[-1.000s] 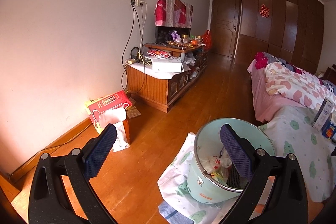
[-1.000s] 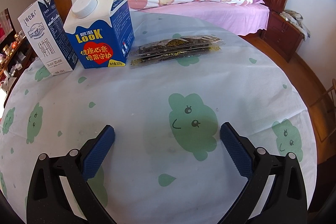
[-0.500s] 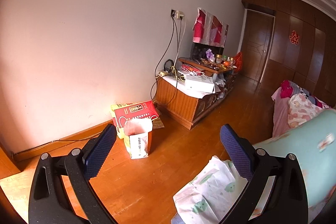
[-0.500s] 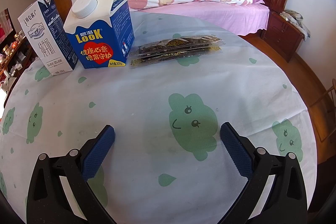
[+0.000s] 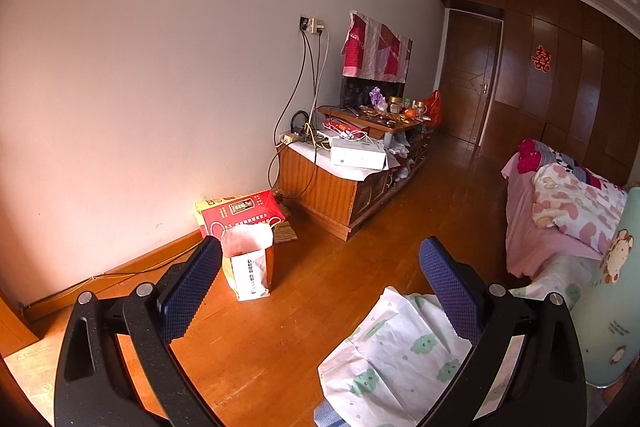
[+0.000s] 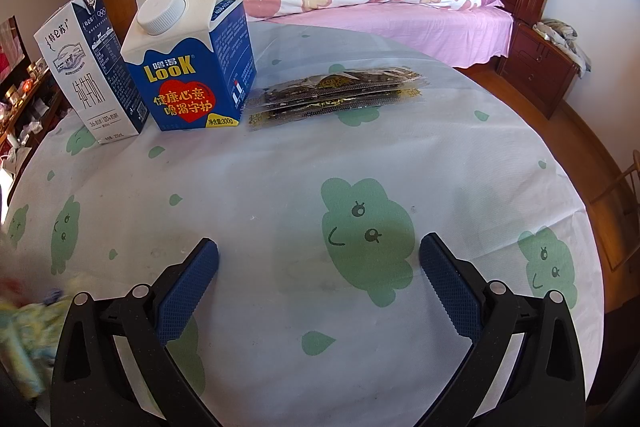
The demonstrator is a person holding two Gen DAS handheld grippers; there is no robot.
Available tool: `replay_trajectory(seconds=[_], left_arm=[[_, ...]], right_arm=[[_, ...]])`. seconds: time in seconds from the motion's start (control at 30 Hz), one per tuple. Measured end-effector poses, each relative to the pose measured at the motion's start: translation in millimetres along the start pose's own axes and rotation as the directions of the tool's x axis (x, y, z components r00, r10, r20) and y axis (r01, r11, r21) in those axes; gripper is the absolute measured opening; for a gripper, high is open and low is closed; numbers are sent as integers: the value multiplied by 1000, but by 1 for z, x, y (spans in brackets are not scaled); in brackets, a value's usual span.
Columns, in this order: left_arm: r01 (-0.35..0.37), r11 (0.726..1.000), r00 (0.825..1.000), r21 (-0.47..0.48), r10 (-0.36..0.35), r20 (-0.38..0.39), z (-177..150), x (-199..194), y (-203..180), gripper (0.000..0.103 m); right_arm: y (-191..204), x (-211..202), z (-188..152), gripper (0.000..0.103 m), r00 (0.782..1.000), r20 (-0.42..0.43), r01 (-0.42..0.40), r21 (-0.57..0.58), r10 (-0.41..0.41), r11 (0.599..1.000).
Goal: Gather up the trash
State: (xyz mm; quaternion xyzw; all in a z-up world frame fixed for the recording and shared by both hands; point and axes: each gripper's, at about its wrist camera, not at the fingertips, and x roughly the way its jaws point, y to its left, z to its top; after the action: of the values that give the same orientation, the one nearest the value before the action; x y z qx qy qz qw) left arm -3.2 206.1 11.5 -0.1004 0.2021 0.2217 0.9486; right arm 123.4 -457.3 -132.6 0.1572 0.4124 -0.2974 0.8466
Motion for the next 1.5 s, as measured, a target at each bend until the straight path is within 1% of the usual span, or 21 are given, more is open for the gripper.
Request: replay_trajectory(seconds=[0.27,0.63,0.9,1.1,1.5], left_arm=[[29,999,1000,24,-29,-7,-5,-1,-9,97],[45,998,999,54,-43,-27,-14,-1,-21,97],[78,992,996,102,-74,-46,-23,-3,-38,97],[94,989,995,114,-89,-42,-25,-8,-44,97],[123,979,992,160,-114,-61,-36,-12,-64,97]], right_arm=[[-1,3,2,98,1000,-4,2,1,-2,1000],[-1,3,2,98,1000,-7,4,2,-4,1000],[-1,4,2,98,1000,-8,4,2,-4,1000],[-1,3,2,98,1000,-8,4,2,-4,1000],[0,2,1,98,1000,-10,6,3,-6,1000]])
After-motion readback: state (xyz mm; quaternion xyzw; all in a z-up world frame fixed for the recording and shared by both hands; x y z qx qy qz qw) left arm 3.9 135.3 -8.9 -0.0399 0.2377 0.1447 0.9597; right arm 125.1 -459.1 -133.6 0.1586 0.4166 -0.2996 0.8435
